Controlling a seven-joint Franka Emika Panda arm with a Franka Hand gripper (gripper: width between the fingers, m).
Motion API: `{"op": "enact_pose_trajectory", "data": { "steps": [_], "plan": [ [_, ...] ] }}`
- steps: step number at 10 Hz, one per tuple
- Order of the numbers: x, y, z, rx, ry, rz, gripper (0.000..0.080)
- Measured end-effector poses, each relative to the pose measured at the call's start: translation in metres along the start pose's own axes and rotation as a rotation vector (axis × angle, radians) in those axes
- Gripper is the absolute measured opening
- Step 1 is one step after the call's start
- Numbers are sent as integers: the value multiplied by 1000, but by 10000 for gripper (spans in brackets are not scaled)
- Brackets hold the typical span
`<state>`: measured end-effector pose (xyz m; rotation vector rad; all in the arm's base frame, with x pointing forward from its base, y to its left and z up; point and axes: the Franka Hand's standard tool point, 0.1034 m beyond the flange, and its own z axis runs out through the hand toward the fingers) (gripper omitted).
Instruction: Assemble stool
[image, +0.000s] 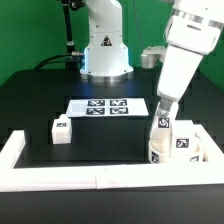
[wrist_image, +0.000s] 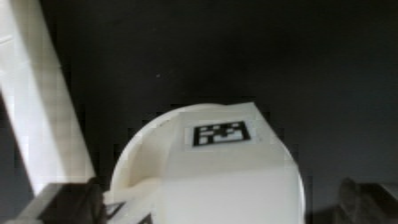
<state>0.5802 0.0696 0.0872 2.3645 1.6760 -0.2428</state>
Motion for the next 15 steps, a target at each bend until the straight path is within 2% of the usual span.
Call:
{"op": "enact_pose_trajectory", "data": {
  "steps": [3,5,6,7,15],
  "plan": [
    [5,-5,2,5,0,42,649],
    [4,-4,2,6,0,44,406],
    [4,-4,2,6,0,44,406],
    [4,-4,2,6,0,45,335],
    [3,-3,2,4,3,77,337]
  ]
}}
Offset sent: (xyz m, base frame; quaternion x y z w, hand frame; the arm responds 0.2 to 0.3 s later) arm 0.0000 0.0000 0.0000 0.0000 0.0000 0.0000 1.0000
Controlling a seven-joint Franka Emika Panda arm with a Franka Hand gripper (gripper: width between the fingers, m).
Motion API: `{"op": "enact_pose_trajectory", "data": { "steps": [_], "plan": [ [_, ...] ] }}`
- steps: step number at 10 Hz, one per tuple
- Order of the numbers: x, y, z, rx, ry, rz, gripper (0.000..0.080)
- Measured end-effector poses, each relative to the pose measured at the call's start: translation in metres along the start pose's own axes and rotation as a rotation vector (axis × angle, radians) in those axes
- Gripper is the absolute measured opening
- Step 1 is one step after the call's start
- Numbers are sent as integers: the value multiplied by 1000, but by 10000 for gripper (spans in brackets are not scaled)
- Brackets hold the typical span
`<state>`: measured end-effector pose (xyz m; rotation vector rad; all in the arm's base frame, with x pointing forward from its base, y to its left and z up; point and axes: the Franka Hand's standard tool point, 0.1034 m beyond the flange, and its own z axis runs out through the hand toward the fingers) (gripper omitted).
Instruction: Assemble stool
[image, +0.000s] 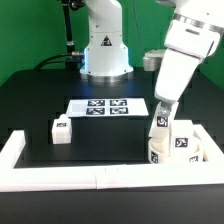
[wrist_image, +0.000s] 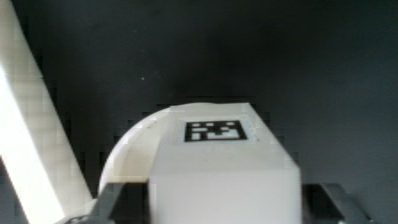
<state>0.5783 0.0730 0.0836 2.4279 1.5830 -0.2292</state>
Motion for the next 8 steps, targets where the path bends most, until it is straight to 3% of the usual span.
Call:
{"op": "enact_pose_trajectory", "data": {
  "steps": [3,6,8],
  "plan": [
    [-6,7,1,5,3,258,337],
    [-3,12,-2,79,-26,528,337],
    [-4,13,-1,108,-34,623,337]
  ]
}}
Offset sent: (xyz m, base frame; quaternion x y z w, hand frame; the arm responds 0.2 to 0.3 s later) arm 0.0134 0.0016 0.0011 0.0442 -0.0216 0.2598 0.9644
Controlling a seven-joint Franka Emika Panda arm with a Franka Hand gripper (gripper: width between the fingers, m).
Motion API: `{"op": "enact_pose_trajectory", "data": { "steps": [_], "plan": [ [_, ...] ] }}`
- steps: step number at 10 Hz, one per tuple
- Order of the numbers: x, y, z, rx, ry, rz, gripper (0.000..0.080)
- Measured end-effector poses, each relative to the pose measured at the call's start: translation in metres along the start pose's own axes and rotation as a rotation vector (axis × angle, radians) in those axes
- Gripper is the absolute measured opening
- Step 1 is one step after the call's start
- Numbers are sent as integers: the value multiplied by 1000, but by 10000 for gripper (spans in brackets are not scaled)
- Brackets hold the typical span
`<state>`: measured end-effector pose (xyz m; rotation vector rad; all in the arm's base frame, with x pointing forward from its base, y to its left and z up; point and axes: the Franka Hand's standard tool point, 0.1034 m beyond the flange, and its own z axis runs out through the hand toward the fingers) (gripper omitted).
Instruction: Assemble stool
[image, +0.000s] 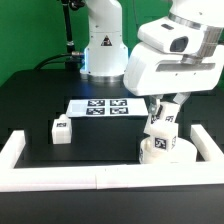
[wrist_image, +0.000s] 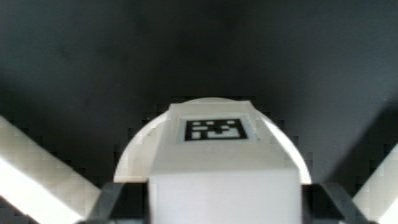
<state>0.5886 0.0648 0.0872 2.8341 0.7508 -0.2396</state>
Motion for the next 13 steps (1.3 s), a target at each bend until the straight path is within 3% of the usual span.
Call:
{"op": "enact_pose_trajectory", "data": {
  "steps": [1,6,7,9,10,12,13],
  "plan": [
    [0,3,2,17,-2,62,337],
    [0,3,2,18,-2,351,337],
    [-1,9,3,31,2,459,337],
    [-4,17,6,85,-3,574,337],
    [-5,22,9,141,-11,645,337],
    [-5,30,11,205,-8,733,337],
    [-5,30,11,210,-13,788,337]
  ]
}}
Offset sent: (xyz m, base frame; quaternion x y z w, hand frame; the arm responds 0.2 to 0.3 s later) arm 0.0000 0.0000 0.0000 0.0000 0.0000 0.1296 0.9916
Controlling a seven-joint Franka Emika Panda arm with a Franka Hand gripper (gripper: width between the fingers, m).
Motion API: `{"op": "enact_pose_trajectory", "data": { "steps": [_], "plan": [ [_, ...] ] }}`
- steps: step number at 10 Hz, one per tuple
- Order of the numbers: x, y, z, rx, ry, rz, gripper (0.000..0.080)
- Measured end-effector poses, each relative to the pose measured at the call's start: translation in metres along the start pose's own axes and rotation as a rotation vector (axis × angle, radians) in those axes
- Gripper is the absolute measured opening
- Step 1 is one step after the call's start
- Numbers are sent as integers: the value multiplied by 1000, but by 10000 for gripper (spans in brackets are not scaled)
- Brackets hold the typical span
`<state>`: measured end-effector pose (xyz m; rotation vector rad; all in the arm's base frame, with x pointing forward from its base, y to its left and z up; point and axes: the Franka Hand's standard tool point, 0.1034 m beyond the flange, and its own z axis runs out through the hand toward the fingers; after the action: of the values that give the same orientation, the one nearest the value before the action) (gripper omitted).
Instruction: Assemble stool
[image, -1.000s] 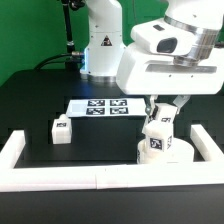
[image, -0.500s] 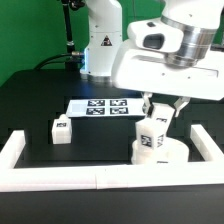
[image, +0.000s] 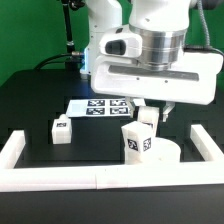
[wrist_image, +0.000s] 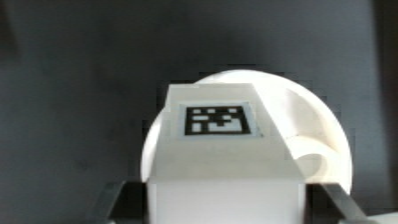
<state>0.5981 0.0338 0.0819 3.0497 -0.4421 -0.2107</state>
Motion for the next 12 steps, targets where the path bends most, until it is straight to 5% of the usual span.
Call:
{"op": "enact_pose_trajectory", "data": {
  "steps": [6,10,12],
  "plan": [
    [2,2,-1,2,8,454,337],
    [3,9,2,64,24,795,337],
    [-1,7,3,120,-21,944,337]
  ]
}}
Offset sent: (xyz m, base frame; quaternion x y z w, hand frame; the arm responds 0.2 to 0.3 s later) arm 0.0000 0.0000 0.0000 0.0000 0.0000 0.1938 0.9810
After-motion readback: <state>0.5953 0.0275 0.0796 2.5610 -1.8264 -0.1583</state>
